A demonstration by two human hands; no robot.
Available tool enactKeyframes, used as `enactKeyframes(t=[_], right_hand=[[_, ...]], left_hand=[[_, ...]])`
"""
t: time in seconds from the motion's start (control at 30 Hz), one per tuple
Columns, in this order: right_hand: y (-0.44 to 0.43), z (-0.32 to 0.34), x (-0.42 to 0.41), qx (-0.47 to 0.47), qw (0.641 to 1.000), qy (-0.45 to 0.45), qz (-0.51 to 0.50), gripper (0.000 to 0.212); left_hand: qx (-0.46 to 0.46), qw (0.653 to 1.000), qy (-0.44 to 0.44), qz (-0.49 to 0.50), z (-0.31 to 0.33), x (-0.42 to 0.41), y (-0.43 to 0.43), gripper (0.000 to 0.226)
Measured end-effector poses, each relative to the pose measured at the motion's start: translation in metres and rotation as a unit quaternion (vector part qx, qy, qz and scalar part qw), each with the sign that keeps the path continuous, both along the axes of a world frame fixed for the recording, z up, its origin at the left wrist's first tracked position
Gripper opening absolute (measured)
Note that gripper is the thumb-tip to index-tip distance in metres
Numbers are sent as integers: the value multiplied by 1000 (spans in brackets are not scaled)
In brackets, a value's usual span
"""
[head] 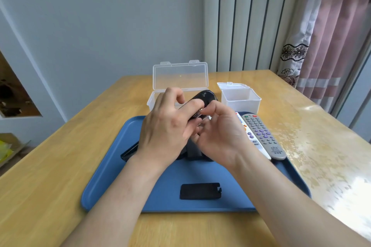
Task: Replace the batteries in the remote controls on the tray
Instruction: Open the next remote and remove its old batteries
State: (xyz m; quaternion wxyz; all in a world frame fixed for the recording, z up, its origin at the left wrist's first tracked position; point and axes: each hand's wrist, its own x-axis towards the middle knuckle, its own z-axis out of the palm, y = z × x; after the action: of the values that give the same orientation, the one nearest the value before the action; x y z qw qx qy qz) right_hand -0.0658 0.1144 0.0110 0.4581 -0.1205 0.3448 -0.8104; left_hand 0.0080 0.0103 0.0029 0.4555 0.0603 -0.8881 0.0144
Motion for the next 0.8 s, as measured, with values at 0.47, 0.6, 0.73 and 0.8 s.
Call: enactKeyframes(t=[0.47, 0.6, 0.73, 0.8], right_hand=[[23, -4, -39, 444, 624, 632, -114, 20], [25, 4, -40, 344, 740, 557, -153, 19], [35, 13, -50, 236, 910, 341, -32, 30], [38, 18, -72, 268, 891, 350, -109, 31]], left_hand=[[536, 817, -120, -176, 2, 3, -9, 23], [470, 842, -184, -192, 4, -12, 6, 36], [398, 875, -215, -174, 22, -51, 21, 27], [324, 905, -234, -149, 34, -81, 26, 25]])
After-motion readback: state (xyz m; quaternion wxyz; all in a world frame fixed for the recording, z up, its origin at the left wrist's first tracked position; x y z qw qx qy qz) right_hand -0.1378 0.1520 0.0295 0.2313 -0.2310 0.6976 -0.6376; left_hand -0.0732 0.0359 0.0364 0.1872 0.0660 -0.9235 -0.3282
